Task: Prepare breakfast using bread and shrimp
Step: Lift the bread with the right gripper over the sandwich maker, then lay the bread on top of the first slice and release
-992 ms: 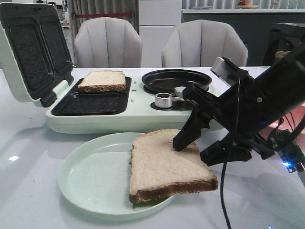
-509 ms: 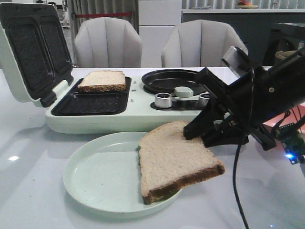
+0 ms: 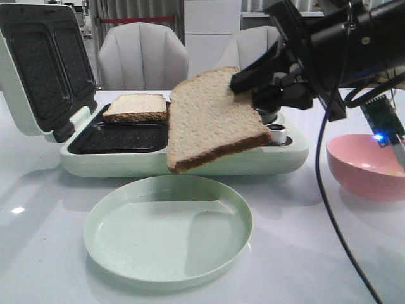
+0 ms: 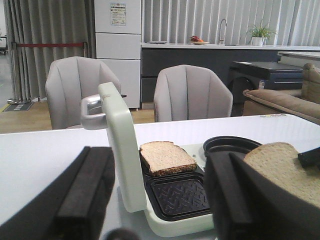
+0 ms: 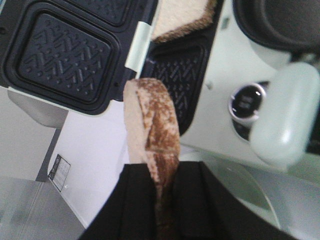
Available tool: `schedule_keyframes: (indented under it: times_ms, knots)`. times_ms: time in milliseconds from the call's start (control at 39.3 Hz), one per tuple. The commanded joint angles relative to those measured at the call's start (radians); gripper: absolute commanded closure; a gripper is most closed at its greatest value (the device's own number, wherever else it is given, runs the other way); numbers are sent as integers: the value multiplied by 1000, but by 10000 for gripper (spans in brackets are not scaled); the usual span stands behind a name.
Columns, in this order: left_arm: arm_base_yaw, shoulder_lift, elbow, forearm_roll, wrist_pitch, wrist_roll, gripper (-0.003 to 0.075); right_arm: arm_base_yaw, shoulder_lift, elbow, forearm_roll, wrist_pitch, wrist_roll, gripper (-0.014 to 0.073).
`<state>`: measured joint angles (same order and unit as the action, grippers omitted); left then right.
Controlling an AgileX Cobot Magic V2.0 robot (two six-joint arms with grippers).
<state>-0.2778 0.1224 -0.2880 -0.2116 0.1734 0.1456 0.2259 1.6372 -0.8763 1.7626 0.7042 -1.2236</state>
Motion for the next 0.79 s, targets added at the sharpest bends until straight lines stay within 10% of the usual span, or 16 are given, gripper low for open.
schedule_keyframes:
  times_ms: [0,763]
  knots:
    - [-4,12,-27,-10,-87,-7,263,43,-8,-98,142,38,-48,456]
    - [-4,12,-27,-10,-83,-7,263,244,380,-659,142,-218,35,456]
